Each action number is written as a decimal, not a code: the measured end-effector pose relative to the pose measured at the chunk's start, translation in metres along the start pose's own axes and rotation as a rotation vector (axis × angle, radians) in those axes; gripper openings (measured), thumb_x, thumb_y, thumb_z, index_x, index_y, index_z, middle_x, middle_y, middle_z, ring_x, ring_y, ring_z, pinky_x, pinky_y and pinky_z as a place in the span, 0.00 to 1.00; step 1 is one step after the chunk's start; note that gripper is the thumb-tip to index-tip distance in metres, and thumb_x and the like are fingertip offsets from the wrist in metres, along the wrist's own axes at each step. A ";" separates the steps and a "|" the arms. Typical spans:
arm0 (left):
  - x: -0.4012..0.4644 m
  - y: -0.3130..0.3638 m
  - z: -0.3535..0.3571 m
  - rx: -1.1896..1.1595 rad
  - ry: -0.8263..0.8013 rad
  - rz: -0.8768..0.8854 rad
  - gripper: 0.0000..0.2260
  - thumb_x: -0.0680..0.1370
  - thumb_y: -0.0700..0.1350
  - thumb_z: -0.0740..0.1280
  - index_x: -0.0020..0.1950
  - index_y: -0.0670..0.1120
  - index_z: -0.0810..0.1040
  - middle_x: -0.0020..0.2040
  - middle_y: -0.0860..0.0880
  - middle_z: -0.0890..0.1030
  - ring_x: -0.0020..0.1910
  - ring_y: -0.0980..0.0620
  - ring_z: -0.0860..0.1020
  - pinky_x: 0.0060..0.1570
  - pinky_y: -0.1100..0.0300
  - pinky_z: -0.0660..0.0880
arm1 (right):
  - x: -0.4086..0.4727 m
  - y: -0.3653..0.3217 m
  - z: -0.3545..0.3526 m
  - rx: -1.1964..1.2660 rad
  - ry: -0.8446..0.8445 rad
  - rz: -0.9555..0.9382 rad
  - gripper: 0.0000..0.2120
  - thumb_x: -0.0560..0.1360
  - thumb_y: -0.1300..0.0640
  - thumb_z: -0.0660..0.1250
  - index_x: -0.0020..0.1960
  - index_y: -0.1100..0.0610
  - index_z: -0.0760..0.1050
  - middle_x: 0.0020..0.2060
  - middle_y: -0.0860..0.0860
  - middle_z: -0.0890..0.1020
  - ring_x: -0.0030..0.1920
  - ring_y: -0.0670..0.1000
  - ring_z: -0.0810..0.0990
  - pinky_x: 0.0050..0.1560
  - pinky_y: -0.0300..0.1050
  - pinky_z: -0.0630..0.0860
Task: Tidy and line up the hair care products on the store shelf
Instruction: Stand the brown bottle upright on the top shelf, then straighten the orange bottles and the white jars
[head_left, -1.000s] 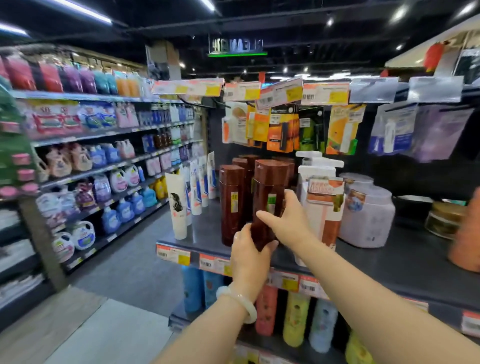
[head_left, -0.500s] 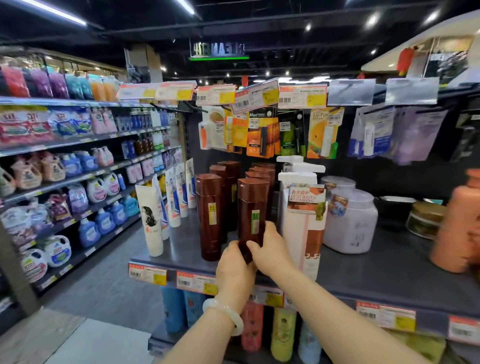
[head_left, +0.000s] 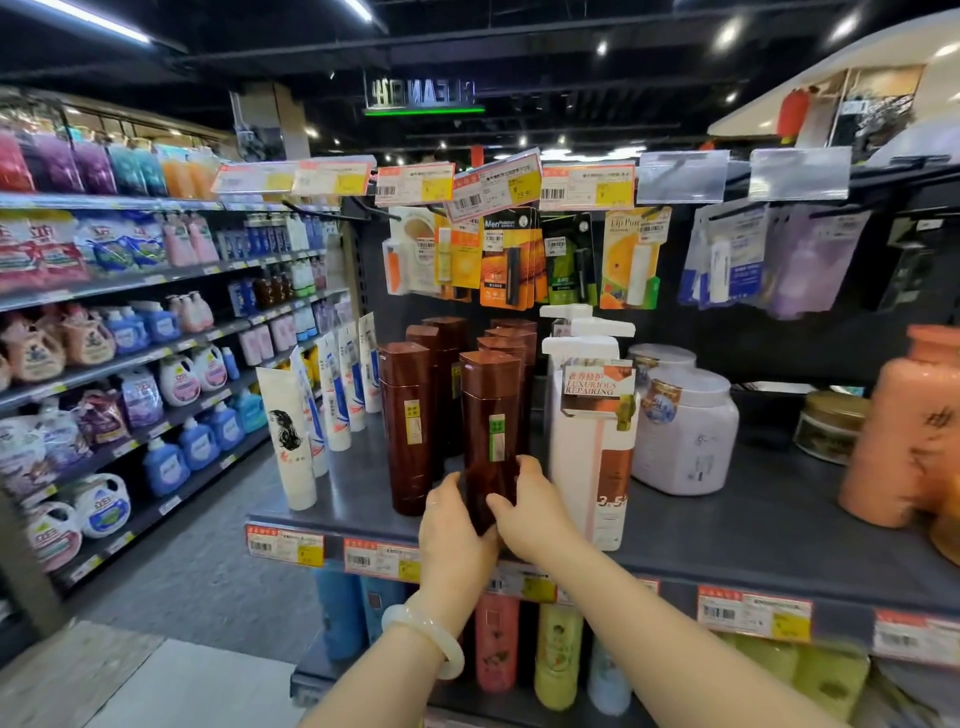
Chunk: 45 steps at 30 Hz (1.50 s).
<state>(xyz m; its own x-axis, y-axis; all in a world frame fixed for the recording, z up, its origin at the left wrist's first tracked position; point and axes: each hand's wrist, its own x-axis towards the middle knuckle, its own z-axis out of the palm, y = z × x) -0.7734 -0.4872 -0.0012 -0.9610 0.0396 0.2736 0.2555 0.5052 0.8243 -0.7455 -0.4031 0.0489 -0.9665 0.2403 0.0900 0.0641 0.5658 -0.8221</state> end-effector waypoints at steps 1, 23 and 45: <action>-0.002 -0.001 -0.002 -0.004 0.009 0.014 0.28 0.71 0.42 0.70 0.69 0.44 0.65 0.63 0.44 0.70 0.63 0.45 0.71 0.64 0.49 0.70 | -0.004 0.001 0.000 0.005 0.000 -0.009 0.24 0.77 0.61 0.60 0.71 0.60 0.57 0.67 0.57 0.70 0.66 0.55 0.70 0.65 0.45 0.67; -0.068 0.060 0.052 -0.102 -0.239 0.445 0.17 0.74 0.40 0.69 0.63 0.45 0.74 0.55 0.53 0.74 0.55 0.57 0.73 0.54 0.70 0.65 | -0.095 0.088 -0.095 0.043 0.409 0.032 0.12 0.77 0.62 0.61 0.60 0.57 0.71 0.52 0.48 0.75 0.52 0.45 0.73 0.52 0.35 0.68; -0.098 0.210 0.233 -0.208 -0.360 0.247 0.33 0.73 0.48 0.71 0.73 0.43 0.59 0.72 0.44 0.64 0.71 0.47 0.65 0.67 0.55 0.63 | -0.121 0.214 -0.340 -0.080 0.775 0.126 0.16 0.74 0.56 0.67 0.60 0.60 0.72 0.54 0.56 0.76 0.51 0.51 0.76 0.49 0.40 0.73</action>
<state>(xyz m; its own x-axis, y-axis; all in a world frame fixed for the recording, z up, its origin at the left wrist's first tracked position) -0.6506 -0.1843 0.0295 -0.8351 0.4512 0.3147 0.4610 0.2619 0.8479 -0.5302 -0.0431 0.0533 -0.5041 0.7710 0.3892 0.2076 0.5455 -0.8120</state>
